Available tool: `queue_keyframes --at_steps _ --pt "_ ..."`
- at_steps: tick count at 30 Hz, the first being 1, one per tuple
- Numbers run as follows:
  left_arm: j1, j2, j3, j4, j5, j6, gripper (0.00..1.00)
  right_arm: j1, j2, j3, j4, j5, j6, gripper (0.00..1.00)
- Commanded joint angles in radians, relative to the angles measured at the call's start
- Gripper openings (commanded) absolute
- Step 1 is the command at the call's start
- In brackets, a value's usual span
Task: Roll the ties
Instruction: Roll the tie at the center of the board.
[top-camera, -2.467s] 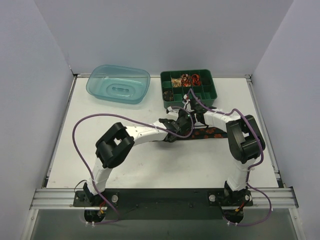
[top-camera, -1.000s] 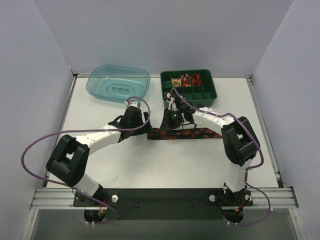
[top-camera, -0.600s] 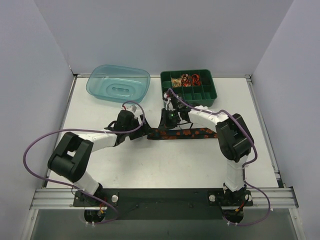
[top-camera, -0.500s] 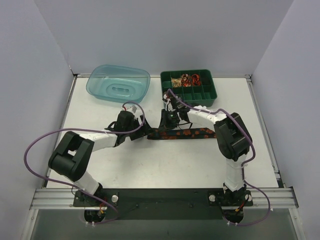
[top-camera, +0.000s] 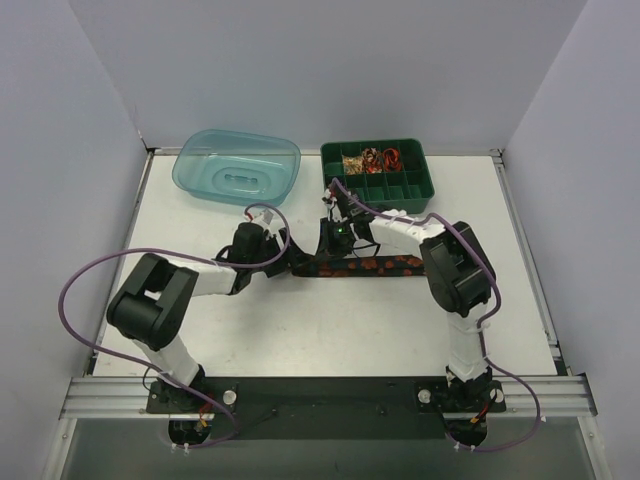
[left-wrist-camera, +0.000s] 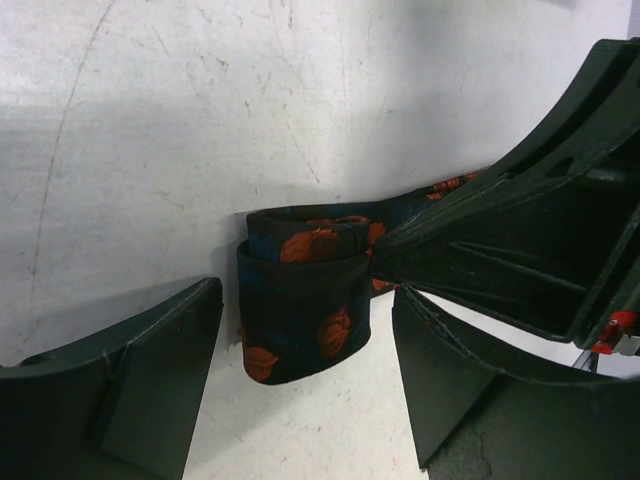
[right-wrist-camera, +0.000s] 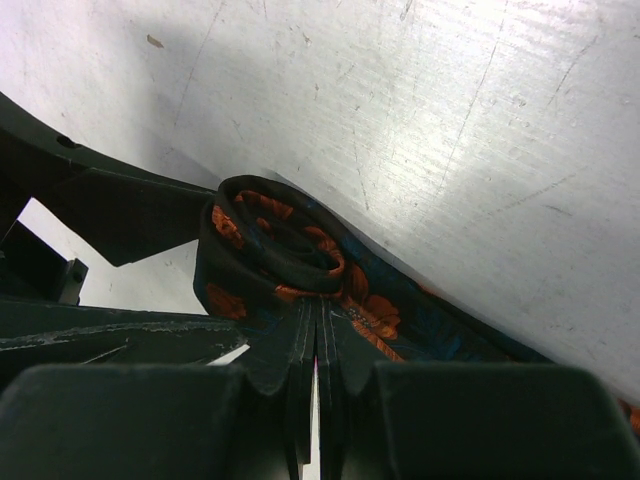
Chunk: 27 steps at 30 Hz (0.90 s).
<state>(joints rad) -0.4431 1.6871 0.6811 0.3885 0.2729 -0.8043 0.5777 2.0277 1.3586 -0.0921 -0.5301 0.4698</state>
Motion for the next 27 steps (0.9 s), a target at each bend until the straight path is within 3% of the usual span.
queue_keyframes --at_steps 1,10,13,19,24,27 --pt "0.007 0.057 -0.02 0.094 0.017 -0.004 0.77 0.007 0.022 0.034 -0.011 0.015 0.006 0.0" --pt "0.006 0.12 -0.037 0.228 0.052 -0.035 0.67 0.007 0.052 0.043 -0.008 0.009 0.01 0.0" --pt "0.006 0.132 -0.037 0.253 0.061 -0.041 0.59 0.007 0.062 0.048 -0.005 0.004 0.018 0.0" --pt "0.004 0.137 -0.041 0.296 0.068 -0.049 0.35 0.01 0.069 0.054 0.002 -0.011 0.026 0.0" --pt "0.006 0.137 -0.02 0.256 0.069 -0.044 0.0 0.01 0.046 0.048 0.003 -0.011 0.026 0.0" --pt "0.006 0.12 0.012 0.155 0.048 -0.006 0.0 0.004 0.02 0.037 0.006 -0.021 0.029 0.0"
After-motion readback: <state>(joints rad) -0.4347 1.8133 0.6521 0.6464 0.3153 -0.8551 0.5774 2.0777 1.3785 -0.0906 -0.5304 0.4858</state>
